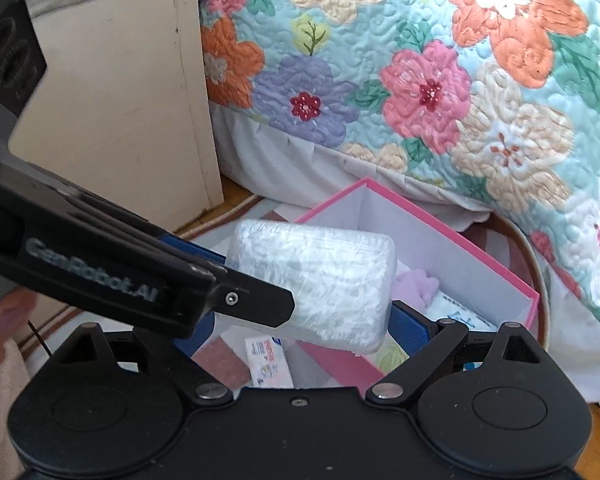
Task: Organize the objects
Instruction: 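Carry the floss-pick box with the left tool over the pink box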
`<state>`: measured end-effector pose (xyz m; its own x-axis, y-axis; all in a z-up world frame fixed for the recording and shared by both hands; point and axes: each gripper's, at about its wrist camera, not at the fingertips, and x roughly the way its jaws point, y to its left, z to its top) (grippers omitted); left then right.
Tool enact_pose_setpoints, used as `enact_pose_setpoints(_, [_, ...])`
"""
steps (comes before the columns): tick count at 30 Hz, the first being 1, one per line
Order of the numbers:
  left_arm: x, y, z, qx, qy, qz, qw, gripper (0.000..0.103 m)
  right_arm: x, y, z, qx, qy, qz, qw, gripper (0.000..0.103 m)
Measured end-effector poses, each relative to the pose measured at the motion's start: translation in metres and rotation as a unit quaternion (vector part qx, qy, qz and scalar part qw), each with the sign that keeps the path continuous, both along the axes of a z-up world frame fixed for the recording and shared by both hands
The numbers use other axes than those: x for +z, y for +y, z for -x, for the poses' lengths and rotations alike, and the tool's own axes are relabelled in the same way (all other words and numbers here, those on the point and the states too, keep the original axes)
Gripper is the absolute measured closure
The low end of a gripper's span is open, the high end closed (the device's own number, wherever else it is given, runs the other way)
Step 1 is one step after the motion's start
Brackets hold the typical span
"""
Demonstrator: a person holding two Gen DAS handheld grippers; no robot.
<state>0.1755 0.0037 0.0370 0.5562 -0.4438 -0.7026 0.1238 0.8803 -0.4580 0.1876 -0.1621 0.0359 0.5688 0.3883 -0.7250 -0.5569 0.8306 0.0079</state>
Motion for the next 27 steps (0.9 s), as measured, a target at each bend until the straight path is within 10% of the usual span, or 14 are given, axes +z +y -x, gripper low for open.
enact_pose_setpoints(27, [-0.058,0.006,-0.084,-0.003,0.027,0.041,0.9988,0.057,-0.039,-0.006,-0.072,-0.009,0.003,-0.005,1.000,0.010])
